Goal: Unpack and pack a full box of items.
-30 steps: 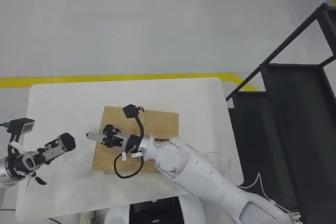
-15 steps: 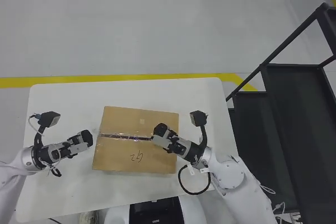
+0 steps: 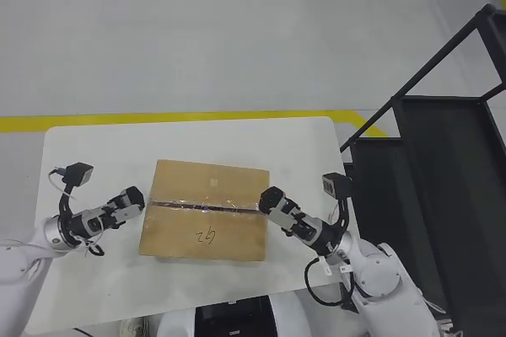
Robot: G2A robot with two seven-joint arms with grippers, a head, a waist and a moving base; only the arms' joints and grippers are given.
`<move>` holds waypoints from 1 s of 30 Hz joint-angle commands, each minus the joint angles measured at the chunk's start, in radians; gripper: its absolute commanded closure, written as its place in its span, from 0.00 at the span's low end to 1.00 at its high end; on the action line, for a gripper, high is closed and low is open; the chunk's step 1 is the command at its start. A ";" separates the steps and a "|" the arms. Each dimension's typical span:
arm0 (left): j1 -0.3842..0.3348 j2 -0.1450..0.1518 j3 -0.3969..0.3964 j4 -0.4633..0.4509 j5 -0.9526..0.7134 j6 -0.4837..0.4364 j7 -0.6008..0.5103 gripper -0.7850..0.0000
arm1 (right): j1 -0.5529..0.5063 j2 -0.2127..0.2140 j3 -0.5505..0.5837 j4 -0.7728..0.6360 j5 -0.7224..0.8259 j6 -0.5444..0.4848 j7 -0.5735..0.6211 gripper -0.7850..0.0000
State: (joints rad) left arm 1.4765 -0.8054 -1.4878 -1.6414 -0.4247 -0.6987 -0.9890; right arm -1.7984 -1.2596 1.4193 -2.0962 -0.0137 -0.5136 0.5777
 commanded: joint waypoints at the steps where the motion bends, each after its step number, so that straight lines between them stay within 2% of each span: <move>1: -0.010 -0.001 0.003 -0.004 -0.007 -0.003 -0.004 0.00 | -0.004 0.002 0.002 0.000 -0.005 -0.004 -0.006 0.00; 6: -0.074 -0.010 0.056 0.018 -0.012 0.013 -0.022 0.00 | -0.006 0.005 -0.004 0.012 -0.013 -0.009 -0.019 0.00; 16: -0.190 -0.033 0.162 0.154 0.056 0.059 -0.006 0.00 | -0.009 0.013 -0.007 0.031 -0.018 -0.016 -0.032 0.00; 20: -0.194 -0.035 0.166 0.181 0.078 0.064 0.003 0.00 | -0.010 0.017 -0.007 0.034 -0.022 -0.018 -0.037 0.00; 30: -0.174 -0.035 0.155 0.182 0.082 0.064 0.004 0.00 | -0.005 0.023 -0.020 0.042 -0.034 -0.015 -0.053 0.00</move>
State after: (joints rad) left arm 1.3019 -0.8396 -1.3337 -1.4575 -0.3392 -0.6330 -0.9838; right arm -1.8036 -1.2368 1.4005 -2.0544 -0.0472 -0.5292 0.5256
